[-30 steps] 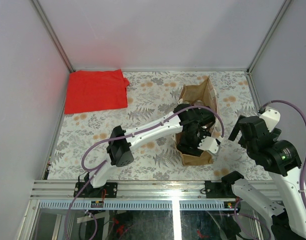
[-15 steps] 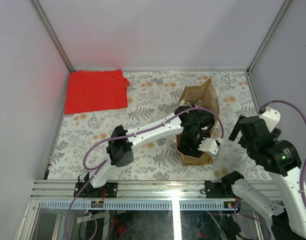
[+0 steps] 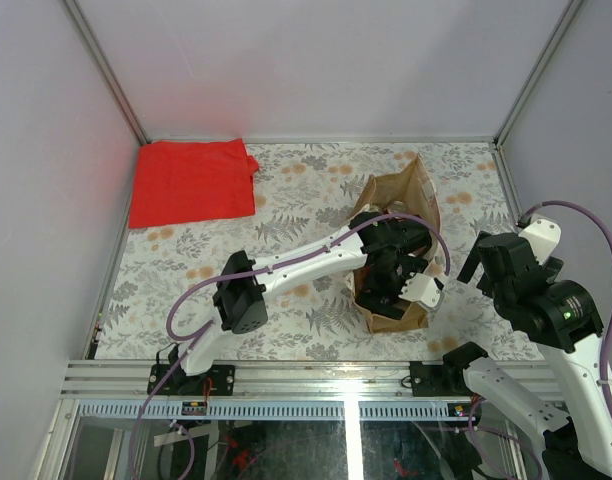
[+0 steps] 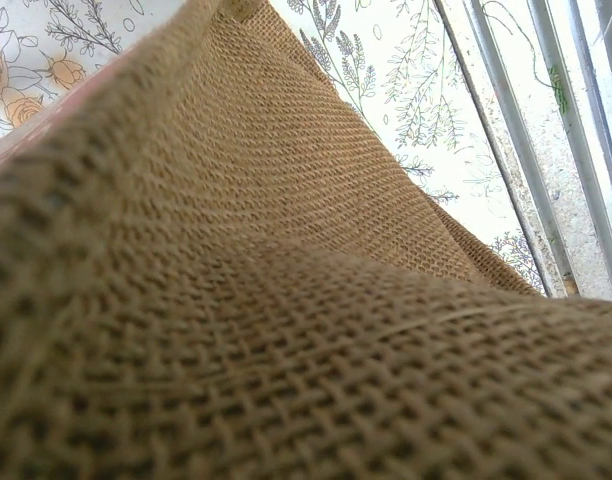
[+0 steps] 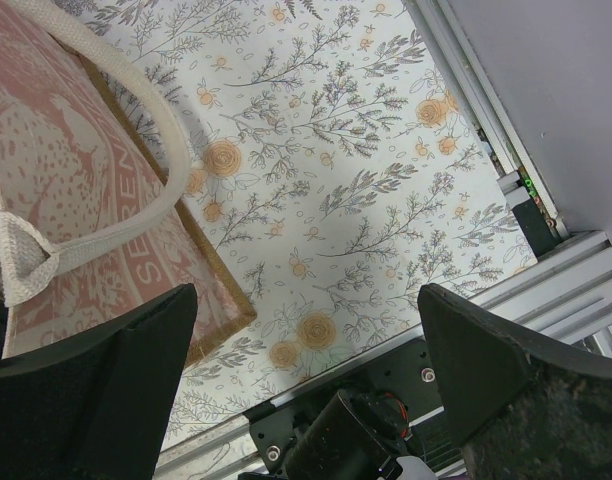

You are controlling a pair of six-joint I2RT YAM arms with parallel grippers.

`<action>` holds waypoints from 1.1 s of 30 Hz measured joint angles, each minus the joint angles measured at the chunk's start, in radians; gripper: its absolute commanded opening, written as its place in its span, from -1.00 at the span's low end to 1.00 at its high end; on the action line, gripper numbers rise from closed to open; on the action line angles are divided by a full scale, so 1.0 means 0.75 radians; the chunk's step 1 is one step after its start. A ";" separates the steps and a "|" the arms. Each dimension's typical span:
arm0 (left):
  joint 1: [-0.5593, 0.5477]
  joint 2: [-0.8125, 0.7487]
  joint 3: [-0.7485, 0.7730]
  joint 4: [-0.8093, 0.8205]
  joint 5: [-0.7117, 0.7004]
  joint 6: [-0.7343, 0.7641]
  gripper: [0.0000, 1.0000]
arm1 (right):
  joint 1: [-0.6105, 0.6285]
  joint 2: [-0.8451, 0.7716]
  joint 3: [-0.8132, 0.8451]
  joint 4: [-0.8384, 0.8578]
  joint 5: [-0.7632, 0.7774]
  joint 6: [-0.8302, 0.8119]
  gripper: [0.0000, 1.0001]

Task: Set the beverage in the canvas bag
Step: Place the drink in the canvas bag.

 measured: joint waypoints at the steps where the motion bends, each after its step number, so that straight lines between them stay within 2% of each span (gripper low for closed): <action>1: 0.000 0.000 0.000 0.001 0.000 0.000 0.99 | 0.000 0.000 0.000 0.000 0.000 0.000 0.99; 23: -0.009 -0.076 0.048 0.009 -0.028 -0.060 0.99 | 0.000 0.036 0.000 0.035 -0.004 -0.014 0.98; 33: -0.022 -0.185 -0.006 0.158 -0.124 -0.128 0.99 | 0.000 0.069 0.003 0.064 -0.005 -0.023 0.98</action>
